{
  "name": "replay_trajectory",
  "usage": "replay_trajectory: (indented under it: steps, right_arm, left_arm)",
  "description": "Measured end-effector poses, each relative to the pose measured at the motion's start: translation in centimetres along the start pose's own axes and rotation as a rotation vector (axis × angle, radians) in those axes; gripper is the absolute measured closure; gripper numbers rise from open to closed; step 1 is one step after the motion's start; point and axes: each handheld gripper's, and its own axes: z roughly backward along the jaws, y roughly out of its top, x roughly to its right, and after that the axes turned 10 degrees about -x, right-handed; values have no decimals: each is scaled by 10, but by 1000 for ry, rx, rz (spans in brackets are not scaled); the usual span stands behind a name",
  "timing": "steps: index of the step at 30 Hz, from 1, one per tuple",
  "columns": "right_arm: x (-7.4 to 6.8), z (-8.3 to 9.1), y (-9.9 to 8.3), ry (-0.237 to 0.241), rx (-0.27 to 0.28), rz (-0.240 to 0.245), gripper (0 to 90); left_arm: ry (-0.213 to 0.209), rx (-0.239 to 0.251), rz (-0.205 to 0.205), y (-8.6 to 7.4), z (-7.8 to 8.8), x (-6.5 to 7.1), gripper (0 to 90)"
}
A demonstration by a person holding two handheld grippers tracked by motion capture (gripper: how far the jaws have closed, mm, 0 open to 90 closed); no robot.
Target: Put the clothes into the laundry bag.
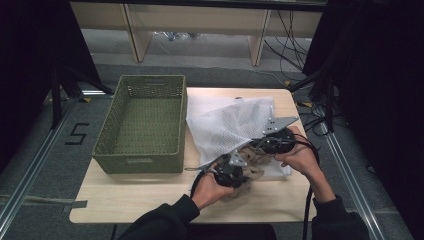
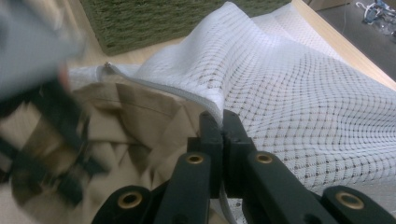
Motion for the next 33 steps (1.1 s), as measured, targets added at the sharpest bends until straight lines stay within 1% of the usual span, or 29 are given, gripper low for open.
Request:
replay_trajectory:
  steps: [1, 2, 3, 4, 5, 6, 7, 8, 9, 10, 11, 12, 13, 14, 17, 18, 19, 20, 21, 22, 23, 24, 25, 26, 28, 29, 31, 32, 33]
  right_arm:
    - [0, 0, 0, 2, 1, 8, 900]
    - [-2, 1, 1, 3, -3, -6, 900]
    - [-1, 0, 1, 2, 2, 9, 900]
    - [-2, 1, 2, 5, -3, 8, 900]
    - [-3, 1, 2, -1, -5, 5, 900]
    - [-4, 0, 2, 0, -13, 1, 900]
    - [-5, 0, 2, 9, -13, 16, 900]
    - [-5, -2, 1, 11, -18, 17, 900]
    - [-6, -4, 0, 8, -21, 10, 900]
    - [-7, -7, -1, 20, -43, 7, 900]
    - [-10, -12, -3, 20, -52, -4, 900]
    - [-11, -18, -5, 36, -67, 3, 900]
    - [-13, -23, -7, 43, -90, -19, 900]
    - [-13, -29, -10, 53, -100, -14, 900]
    - [-14, -44, -15, 74, -137, -12, 900]
    - [-14, -48, -15, 73, -139, -5, 900]
    - [-14, -49, -16, 71, -146, -21, 900]
    - [-15, -51, -16, 75, -148, -20, 900]
    - [-15, -52, -16, 75, -149, -11, 900]
    - [-16, -53, -16, 80, -160, -21, 900]
    - [-15, -55, -16, 74, -159, -5, 900]
    - [-17, -57, -17, 76, -169, -28, 900]
    - [-16, -59, -17, 75, -171, -13, 900]
    - [-16, -60, -17, 73, -178, -14, 900]
    - [-16, -62, -18, 73, -179, -7, 900]
    - [-16, -61, -18, 72, -181, -19, 900]
    - [-16, -62, -18, 71, -181, -17, 900]
    - [-16, -62, -17, 71, -180, -15, 900]
    - [-15, -62, -17, 68, -181, 1, 900]
  left_arm:
    - [46, -2, 4, 1, 2, -8, 846]
    - [72, 0, 28, 2, 2, -18, 847]
    - [120, -4, 52, 1, -1, -27, 848]
    - [159, -20, 59, 0, -5, -35, 848]
    - [173, -37, 78, -2, -10, -43, 847]
    - [179, -40, 104, -4, -15, -48, 843]
    - [194, -43, 124, -7, -19, -51, 832]
    - [187, -44, 136, -9, -24, -53, 819]
    - [193, -44, 140, -11, -26, -52, 808]
    - [202, -50, 126, -12, -27, -52, 795]
    - [205, -49, 125, -13, -27, -52, 778]
    - [203, -49, 125, -14, -26, -52, 765]
    - [207, -47, 124, -15, -24, -52, 745]
    - [206, -38, 131, -16, -23, -52, 721]
    - [181, -35, 150, -21, -18, -53, 682]
    - [175, -37, 154, -23, -16, -53, 644]
    - [169, -25, 181, -25, -15, -52, 608]
    - [169, -38, 183, -27, -11, -50, 559]
    - [158, -34, 191, -29, -8, -50, 528]
    - [155, -17, 218, -30, -4, -47, 492]
    - [143, -5, 225, -31, 1, -46, 461]
    - [134, 5, 235, -32, 7, -43, 408]
    - [117, 5, 239, -34, 14, -39, 365]
    - [102, 1, 234, -37, 20, -35, 333]
    - [99, -25, 226, -45, 32, -26, 287]
    - [95, -37, 219, -50, 36, -22, 265]
    - [95, -61, 192, -59, 40, -13, 259]
    - [78, -70, 190, -64, 40, -10, 257]
    - [51, -75, 210, -68, 38, -7, 252]
